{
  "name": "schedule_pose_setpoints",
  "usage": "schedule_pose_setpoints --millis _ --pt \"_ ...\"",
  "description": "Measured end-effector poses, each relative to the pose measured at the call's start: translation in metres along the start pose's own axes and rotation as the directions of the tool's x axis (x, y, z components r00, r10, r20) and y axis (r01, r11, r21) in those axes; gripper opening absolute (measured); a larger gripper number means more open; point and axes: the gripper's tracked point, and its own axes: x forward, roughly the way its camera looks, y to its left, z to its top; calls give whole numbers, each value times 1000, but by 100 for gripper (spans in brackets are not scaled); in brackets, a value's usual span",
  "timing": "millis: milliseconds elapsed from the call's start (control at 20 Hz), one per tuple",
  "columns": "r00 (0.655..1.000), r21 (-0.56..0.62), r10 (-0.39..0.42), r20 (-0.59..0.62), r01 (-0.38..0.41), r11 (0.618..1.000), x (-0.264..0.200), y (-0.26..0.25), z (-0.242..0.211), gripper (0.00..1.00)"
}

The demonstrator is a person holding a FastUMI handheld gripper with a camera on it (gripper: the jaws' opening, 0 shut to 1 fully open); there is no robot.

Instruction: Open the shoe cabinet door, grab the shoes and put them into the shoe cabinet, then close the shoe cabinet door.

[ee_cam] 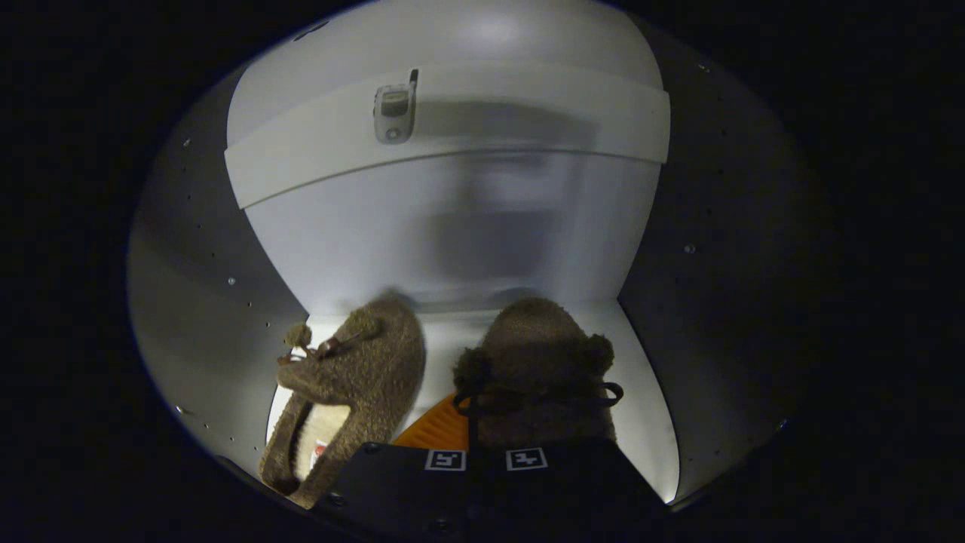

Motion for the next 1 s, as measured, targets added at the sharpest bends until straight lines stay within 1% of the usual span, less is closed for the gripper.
schedule_pose_setpoints --millis 50,100,200,300,350,400,550,600,700,850,1000 --pt "1000 15 5 9 -5 1000 1 -1 2 5" --pt "1000 20 19 8 -19 1000 -1 0 3 9" --pt "1000 -2 23 -8 -23 1000 -6 1 -4 27" --pt "1000 -12 12 0 -12 1000 -16 1 -5 33" --pt "1000 -8 7 9 -7 1000 -24 1 -6 43" --pt "999 -5 22 25 -22 1000 -32 5 -5 46" --pt "996 -43 -2 89 5 999 -61 3 -3 92" --pt "994 -55 -6 108 12 998 -73 4 -3 92" --pt "987 -58 -4 162 14 998 -101 6 -1 100" --pt "961 -37 2 276 8 999 -163 7 14 100" --pt "937 -56 44 347 -26 998 -225 24 9 100"
